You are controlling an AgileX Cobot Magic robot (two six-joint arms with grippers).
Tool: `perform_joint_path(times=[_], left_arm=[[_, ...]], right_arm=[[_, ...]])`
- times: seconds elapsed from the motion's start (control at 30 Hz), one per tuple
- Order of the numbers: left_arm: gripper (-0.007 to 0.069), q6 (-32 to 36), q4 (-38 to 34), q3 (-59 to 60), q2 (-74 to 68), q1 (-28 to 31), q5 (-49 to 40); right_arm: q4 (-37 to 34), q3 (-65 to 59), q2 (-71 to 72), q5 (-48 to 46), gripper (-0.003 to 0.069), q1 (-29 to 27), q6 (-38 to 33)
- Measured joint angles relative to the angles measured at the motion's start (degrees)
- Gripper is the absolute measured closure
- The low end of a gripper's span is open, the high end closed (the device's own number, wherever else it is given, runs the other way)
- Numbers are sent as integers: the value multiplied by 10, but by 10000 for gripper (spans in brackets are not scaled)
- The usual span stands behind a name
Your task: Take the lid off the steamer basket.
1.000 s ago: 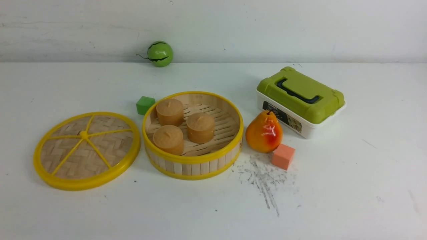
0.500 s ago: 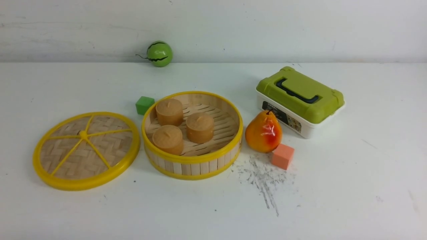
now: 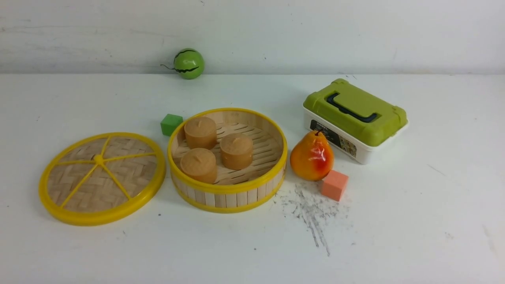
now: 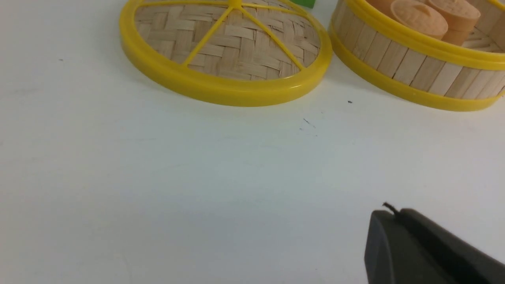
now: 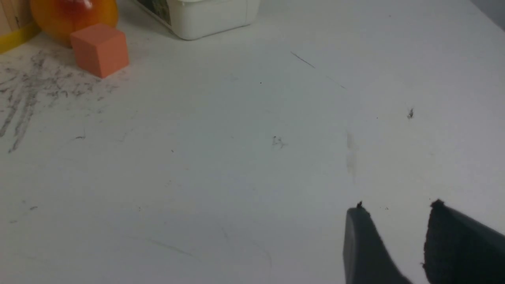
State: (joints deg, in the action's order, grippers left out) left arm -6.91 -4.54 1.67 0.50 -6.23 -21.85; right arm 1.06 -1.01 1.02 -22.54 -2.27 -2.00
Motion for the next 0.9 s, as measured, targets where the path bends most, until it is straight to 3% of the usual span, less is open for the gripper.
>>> perform_joint_path(times=[0.9], left_arm=[[624,0,0,0,0,0,0]], right_arm=[[0,0,0,0,420,0,0]])
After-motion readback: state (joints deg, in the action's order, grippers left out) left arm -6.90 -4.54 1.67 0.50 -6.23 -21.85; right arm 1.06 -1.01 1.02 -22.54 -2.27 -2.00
